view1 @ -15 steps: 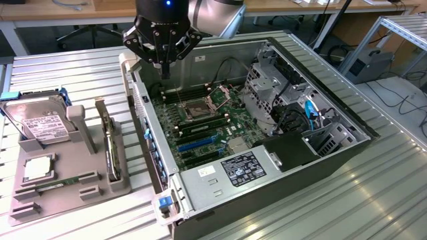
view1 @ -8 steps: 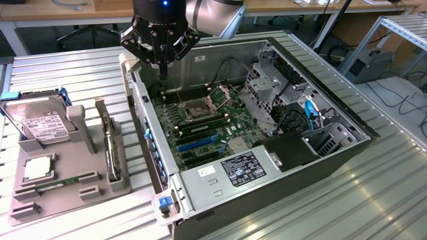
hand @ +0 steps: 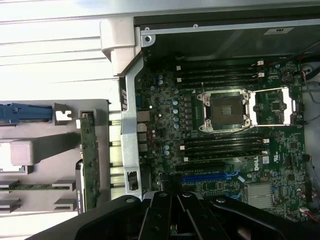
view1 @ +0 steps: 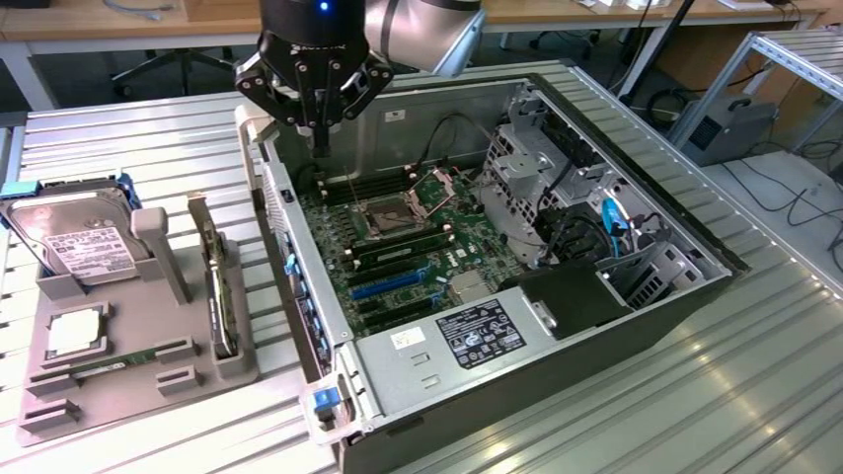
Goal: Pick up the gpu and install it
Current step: 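Reach for the gpu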
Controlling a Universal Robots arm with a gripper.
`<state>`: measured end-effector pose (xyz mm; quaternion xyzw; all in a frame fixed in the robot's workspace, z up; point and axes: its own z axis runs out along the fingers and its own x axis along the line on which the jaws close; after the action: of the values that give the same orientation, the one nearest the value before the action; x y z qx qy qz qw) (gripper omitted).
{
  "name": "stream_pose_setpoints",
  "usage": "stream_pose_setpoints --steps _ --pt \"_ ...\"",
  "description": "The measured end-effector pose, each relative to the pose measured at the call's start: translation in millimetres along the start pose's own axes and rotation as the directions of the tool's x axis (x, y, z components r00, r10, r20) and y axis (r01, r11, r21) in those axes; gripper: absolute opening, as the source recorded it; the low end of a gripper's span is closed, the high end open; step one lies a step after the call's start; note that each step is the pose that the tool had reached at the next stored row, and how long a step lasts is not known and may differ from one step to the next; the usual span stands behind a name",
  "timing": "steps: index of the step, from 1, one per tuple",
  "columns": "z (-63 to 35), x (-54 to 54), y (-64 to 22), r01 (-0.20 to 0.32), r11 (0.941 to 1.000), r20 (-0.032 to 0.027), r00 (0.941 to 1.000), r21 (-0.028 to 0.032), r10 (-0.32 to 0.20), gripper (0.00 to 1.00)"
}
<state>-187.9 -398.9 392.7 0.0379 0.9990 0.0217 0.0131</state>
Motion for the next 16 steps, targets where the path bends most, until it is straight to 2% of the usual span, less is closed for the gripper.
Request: stream_pose_setpoints --steps 16 --pt "0.2 2.8 -0.2 0.0 1.0 0.0 1.0 0.0 0.0 0.11"
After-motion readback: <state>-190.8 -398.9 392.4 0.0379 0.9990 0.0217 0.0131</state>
